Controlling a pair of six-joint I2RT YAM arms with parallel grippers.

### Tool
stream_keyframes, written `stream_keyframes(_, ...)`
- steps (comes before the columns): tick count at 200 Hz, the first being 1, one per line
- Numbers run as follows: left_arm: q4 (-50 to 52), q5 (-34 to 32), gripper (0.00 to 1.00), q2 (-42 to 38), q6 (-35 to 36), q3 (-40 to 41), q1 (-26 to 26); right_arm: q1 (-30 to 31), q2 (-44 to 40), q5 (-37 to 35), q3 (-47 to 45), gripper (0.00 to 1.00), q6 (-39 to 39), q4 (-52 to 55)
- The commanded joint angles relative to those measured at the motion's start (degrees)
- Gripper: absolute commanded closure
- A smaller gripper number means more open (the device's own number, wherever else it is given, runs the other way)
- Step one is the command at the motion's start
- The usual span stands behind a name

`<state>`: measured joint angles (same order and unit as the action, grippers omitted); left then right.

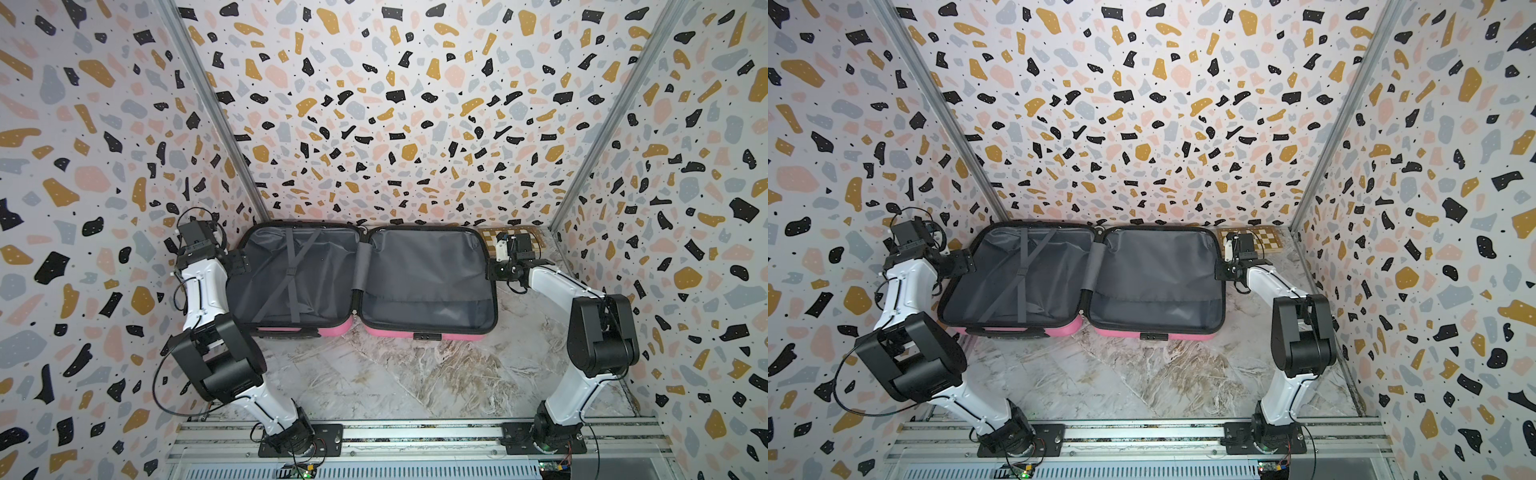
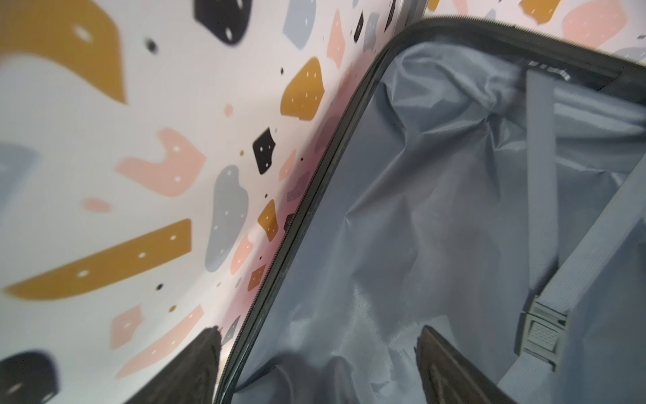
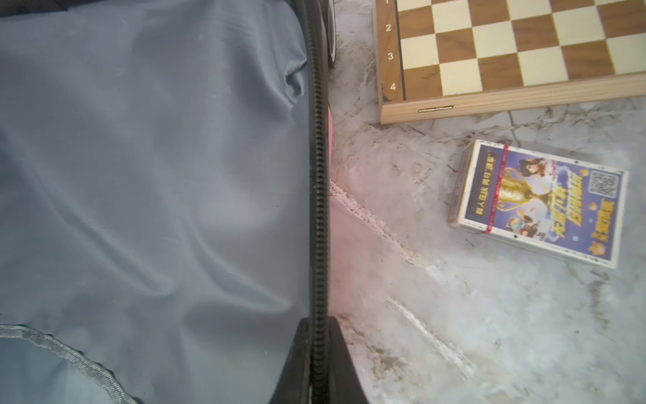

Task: Close the suitcase zippers
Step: Close the suitcase at the center of the board.

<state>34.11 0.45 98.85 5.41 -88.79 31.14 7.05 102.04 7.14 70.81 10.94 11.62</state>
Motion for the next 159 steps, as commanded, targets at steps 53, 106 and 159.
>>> stream_keyframes(53, 0.58, 0.03, 0.27, 7.56, -0.44, -6.88, 1.73, -2.87, -1.02, -9.92, 1.80, 1.00, -0.39, 4.29)
stream_keyframes(106, 0.08, -1.33, 0.39, 13.04, -1.54, -9.69, 1.76, -2.67, -0.61, -8.04, 1.57, 1.00, -0.71, 4.31)
stream_keyframes(159, 1.84, 0.25, 0.57, 16.67, -2.74, -10.63, 1.82, -1.95, -0.28, -7.53, 1.78, 1.00, -0.39, 4.20)
